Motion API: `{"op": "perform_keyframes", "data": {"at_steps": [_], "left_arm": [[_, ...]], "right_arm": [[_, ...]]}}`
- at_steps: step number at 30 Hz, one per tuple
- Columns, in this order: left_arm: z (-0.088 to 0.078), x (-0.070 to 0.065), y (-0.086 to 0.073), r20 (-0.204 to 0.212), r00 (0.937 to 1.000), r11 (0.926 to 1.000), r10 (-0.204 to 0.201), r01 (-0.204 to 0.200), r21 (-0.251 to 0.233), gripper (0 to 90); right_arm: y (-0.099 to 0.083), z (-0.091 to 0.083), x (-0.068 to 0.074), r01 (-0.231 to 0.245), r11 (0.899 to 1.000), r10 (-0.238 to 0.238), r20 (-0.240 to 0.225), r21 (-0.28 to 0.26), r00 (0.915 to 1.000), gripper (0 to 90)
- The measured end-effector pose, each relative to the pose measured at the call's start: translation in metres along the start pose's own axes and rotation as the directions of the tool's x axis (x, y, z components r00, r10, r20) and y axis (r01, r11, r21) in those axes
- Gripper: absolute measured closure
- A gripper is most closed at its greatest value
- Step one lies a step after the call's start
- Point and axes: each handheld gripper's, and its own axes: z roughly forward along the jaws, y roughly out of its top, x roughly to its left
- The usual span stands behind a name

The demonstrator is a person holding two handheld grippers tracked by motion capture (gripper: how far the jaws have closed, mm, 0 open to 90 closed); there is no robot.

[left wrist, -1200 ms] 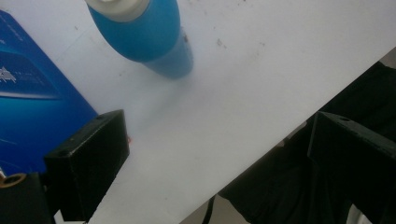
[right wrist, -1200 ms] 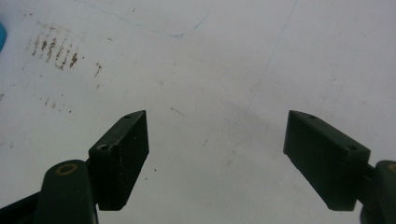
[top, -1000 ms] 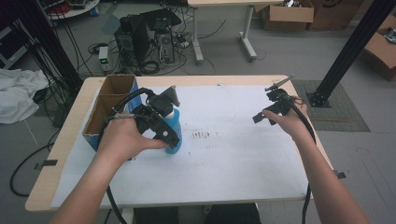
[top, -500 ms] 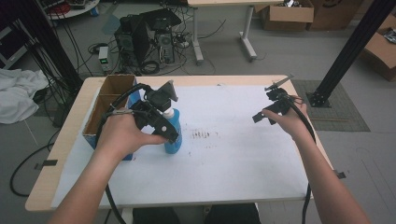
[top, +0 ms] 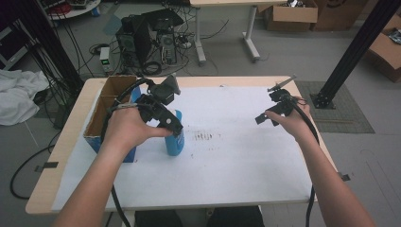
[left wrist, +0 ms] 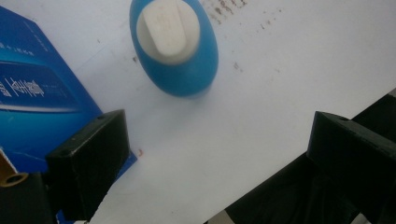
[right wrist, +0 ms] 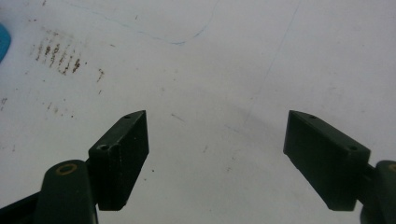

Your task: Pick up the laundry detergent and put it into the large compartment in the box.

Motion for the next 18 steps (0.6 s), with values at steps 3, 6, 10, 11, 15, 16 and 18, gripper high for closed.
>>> {"op": "perform_keyframes", "data": {"at_steps": [3,6,10,11,15,16,18], "left_arm": [[0.005,0.003,0.007,-0.001,0.9998,0.9998,-0.019,0.019,0.002,6.5],[0.007,0.004,0.01,-0.009,0.9995,0.9995,-0.031,0.031,0.004,6.3],[0.01,0.006,0.017,-0.011,0.9988,0.9989,-0.047,0.047,-0.002,6.1],[0.012,0.006,0.02,-0.009,0.9988,0.9988,-0.048,0.048,0.001,6.1],[0.016,0.007,0.025,-0.014,0.9977,0.9978,-0.066,0.066,0.001,5.8],[0.017,0.008,0.026,-0.017,0.9973,0.9974,-0.072,0.072,0.005,5.7],[0.019,0.009,0.028,-0.02,0.9965,0.9967,-0.081,0.081,0.006,5.8]], "right_arm": [[0.0,0.0,0.0,0.002,1.0,-0.002,-0.003,-0.001,1.0,22.6],[0.0,0.001,0.0,0.002,1.0,-0.002,-0.002,0.002,1.0,22.5],[0.001,0.001,0.0,0.005,1.0,-0.005,-0.005,-0.002,1.0,22.5],[0.001,0.001,0.0,0.003,1.0,-0.003,-0.008,-0.003,1.0,22.5],[0.001,0.001,0.0,0.005,1.0,-0.005,-0.009,-0.004,0.9999,22.5],[0.0,0.0,-0.001,0.005,1.0,-0.005,-0.007,-0.006,1.0,22.5],[0.0,0.0,-0.001,0.003,1.0,-0.003,-0.007,-0.007,1.0,22.5]]}}
